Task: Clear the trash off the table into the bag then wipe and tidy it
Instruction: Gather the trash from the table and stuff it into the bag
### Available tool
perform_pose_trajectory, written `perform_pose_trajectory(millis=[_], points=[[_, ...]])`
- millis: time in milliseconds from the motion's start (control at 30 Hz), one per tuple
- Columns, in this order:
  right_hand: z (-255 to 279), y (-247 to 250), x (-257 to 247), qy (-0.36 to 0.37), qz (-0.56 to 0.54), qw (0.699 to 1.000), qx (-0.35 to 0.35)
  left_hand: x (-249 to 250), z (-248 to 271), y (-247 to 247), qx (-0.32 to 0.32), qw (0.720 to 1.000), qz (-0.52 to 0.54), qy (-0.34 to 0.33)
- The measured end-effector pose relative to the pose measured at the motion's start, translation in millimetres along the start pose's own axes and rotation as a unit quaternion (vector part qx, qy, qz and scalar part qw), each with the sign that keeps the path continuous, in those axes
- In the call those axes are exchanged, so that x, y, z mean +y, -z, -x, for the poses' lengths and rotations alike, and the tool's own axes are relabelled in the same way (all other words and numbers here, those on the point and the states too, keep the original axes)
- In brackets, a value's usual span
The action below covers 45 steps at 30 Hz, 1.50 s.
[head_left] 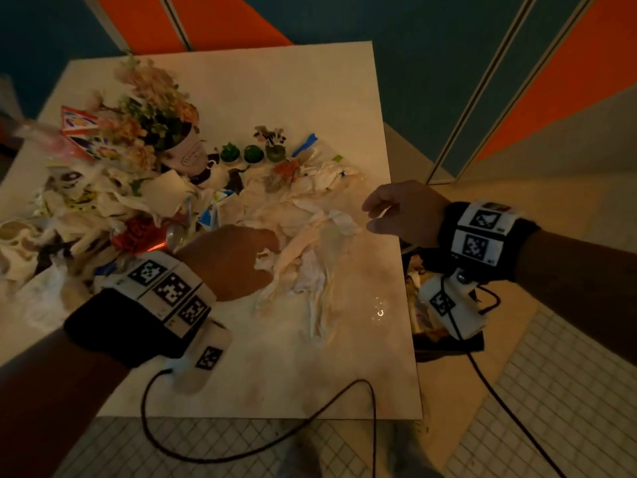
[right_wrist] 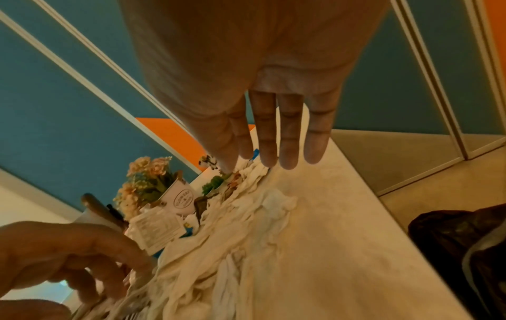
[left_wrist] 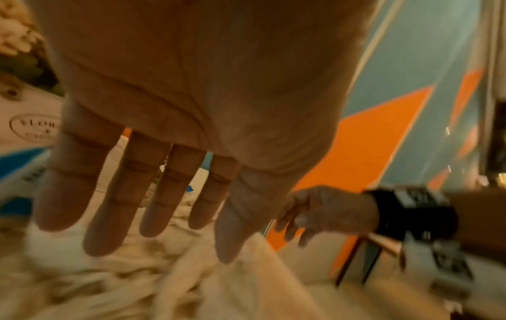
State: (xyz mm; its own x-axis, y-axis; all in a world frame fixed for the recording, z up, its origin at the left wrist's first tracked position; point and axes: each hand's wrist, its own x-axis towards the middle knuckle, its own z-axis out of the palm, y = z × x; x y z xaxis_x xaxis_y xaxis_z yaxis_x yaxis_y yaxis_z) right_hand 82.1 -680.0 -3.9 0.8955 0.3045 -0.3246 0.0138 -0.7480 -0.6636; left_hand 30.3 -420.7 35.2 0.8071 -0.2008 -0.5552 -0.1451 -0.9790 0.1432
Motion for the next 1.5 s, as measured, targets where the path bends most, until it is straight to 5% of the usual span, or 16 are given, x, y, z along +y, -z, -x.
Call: perform_pose_trajectory(millis=[133, 267, 400, 500, 767, 967, 1100, 1267, 1500], points=[[-6, -21, -21, 0.001, 0.012, 1.000, -0.018, -32, 0, -3, -0.025, 0.991, -0.125, 0.030], [-15, -43, -51, 0.001, 0.084, 0.995, -0.053, -66, 3, 3, 0.121, 0.992, -0.028, -0.002], [-21, -65, -79, -0.017, 0.151, 0.985, -0.078, -99, 5, 18, 0.220, 0.973, -0.070, -0.026], [-28, -86, -93, -0.041, 0.176, 0.979, -0.097, -124, -3, 22, 0.219, 0.971, -0.089, -0.038], [-39, -127, -113, -0.106, 0.215, 0.963, -0.121, -108, -48, 4, 0.079, 0.996, 0.045, -0.022], [-43, -155, -118, -0.098, 0.226, 0.962, -0.115, -102, -61, -11, 0.151, 0.984, 0.089, -0.014], [-47, -165, -122, -0.093, 0.198, 0.974, -0.051, -112, -56, -13, 0.175, 0.971, 0.161, 0.005], [-53, -162, -125, -0.112, 0.176, 0.978, -0.012, -126, -39, -4, 0.266, 0.939, 0.218, 0.032], [-59, -152, -135, -0.096, 0.107, 0.989, 0.035, -137, -14, 11, 0.312, 0.905, 0.287, 0.038]])
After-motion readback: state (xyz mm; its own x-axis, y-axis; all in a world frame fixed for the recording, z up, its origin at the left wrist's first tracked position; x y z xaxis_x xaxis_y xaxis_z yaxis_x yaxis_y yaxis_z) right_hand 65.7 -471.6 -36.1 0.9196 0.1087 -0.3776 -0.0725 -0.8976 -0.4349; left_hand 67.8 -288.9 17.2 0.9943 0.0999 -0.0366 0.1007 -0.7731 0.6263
